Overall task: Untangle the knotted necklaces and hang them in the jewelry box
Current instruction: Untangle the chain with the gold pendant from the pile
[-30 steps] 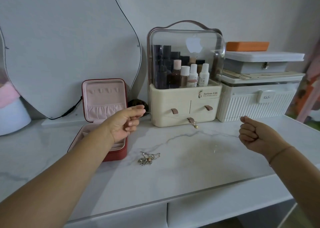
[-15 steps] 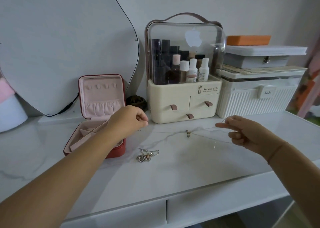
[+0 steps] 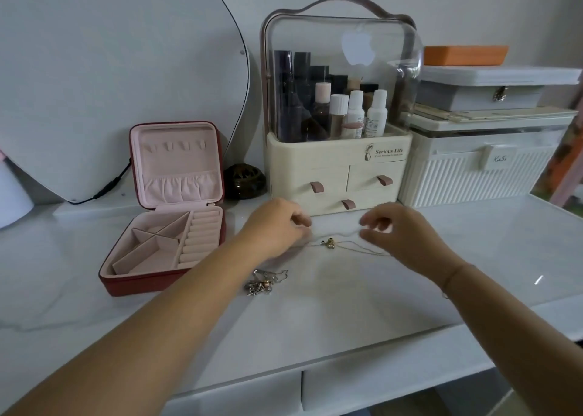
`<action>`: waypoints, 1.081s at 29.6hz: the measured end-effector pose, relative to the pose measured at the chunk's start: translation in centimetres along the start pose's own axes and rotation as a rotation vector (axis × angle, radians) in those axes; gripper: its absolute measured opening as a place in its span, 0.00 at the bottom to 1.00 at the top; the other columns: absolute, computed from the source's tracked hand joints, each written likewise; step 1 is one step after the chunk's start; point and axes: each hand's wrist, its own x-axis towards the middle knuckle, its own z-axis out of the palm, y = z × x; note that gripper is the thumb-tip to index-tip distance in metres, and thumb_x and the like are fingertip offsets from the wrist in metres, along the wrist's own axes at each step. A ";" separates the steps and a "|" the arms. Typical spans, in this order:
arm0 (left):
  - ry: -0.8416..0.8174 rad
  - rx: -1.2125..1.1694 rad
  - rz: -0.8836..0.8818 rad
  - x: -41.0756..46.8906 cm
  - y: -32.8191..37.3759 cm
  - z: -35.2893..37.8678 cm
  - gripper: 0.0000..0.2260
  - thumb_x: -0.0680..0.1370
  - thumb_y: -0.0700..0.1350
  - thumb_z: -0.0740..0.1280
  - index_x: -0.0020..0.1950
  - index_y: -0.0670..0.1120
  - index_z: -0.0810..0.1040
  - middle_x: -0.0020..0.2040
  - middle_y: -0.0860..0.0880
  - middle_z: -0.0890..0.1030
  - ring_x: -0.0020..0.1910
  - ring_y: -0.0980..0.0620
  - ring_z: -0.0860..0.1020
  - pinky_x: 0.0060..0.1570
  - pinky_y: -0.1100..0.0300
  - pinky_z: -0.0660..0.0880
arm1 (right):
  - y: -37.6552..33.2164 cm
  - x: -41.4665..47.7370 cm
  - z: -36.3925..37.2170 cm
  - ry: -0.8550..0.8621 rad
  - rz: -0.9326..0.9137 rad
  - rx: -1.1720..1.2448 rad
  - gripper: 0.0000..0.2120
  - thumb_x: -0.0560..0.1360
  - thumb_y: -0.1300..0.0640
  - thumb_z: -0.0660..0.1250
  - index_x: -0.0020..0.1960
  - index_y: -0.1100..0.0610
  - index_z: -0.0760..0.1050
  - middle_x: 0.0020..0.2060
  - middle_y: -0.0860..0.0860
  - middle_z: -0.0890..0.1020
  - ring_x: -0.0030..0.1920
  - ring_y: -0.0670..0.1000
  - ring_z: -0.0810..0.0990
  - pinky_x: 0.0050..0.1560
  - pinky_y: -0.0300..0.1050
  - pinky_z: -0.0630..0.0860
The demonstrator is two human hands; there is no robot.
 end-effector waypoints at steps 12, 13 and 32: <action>-0.135 -0.082 0.130 0.9 0.6 3.4 0.02 0.74 0.44 0.70 0.44 0.51 0.79 0.44 0.50 0.76 0.43 0.50 0.74 0.43 0.59 0.70 | -2.5 0.3 4.8 -0.068 -0.011 -0.040 0.04 0.73 0.56 0.69 0.47 0.53 0.80 0.38 0.45 0.78 0.42 0.47 0.76 0.43 0.40 0.71; -0.138 -0.082 0.128 0.9 0.5 3.3 0.02 0.75 0.44 0.69 0.45 0.51 0.78 0.44 0.50 0.76 0.43 0.50 0.74 0.42 0.59 0.69 | -2.5 0.1 4.8 -0.055 -0.020 -0.011 0.03 0.73 0.56 0.70 0.46 0.52 0.79 0.37 0.43 0.78 0.40 0.46 0.76 0.42 0.39 0.71; -0.160 -0.772 -0.095 0.4 -0.1 1.6 0.05 0.77 0.36 0.67 0.48 0.44 0.82 0.36 0.50 0.79 0.30 0.62 0.75 0.35 0.71 0.73 | -2.1 0.4 3.4 0.132 0.069 0.748 0.10 0.73 0.69 0.68 0.46 0.56 0.79 0.37 0.51 0.83 0.37 0.48 0.82 0.46 0.41 0.79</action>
